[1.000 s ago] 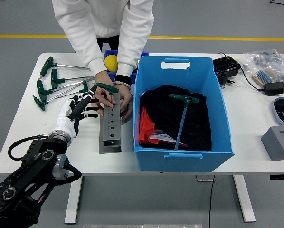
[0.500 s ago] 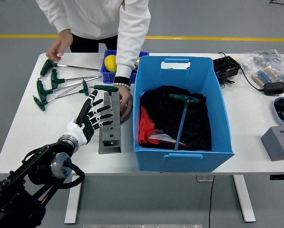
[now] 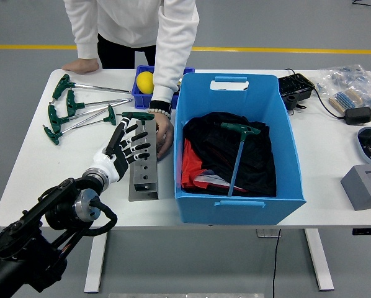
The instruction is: Lift tool from toolbox,place it in box,lift tool from toolbox,place it in box
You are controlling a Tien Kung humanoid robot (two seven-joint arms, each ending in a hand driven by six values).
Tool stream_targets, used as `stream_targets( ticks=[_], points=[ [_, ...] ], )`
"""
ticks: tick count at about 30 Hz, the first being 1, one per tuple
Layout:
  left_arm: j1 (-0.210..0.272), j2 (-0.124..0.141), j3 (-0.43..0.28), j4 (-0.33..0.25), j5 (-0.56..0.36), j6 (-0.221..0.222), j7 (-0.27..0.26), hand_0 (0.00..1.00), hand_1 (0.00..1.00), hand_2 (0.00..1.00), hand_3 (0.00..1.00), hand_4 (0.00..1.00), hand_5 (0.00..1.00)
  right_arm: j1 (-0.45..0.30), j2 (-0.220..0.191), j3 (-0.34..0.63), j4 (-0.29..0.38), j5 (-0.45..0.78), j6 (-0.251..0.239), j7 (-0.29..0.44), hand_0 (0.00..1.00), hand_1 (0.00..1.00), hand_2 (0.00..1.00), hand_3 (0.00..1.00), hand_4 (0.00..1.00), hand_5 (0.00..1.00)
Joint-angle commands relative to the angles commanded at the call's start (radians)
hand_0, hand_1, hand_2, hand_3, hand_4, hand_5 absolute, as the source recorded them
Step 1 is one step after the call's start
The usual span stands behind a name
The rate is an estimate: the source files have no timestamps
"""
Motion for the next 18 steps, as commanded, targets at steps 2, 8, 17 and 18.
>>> stream_targets(
  ticks=[2, 8, 17, 18],
  points=[
    [-0.010, -0.002, 0.004, 0.018, -0.007, 0.000, -0.003, 0.292, 0.426, 0.702, 0.877, 0.786, 0.744, 0.001, 0.000, 0.004, 0.000, -0.004, 0.000, -0.001, 0.688, 0.648, 0.724, 0.587, 0.831, 0.758],
    [-0.039, -0.006, 0.014, 0.058, -0.017, 0.000, -0.012, 0.295, 0.428, 0.705, 0.882, 0.785, 0.758, 0.005, -0.001, 0.002, 0.000, -0.003, 0.000, -0.001, 0.689, 0.647, 0.723, 0.586, 0.831, 0.760],
    [-0.079, -0.012, 0.040, 0.090, -0.068, -0.026, -0.030, 0.294, 0.437, 0.708, 0.890, 0.801, 0.790, 0.011, -0.003, -0.006, 0.000, -0.002, 0.000, -0.001, 0.689, 0.647, 0.724, 0.587, 0.832, 0.763],
    [-0.082, -0.012, 0.042, 0.093, -0.074, -0.029, -0.033, 0.294, 0.437, 0.708, 0.890, 0.801, 0.790, 0.011, -0.003, -0.006, 0.000, -0.001, -0.001, -0.001, 0.689, 0.647, 0.724, 0.587, 0.832, 0.763]
  ],
)
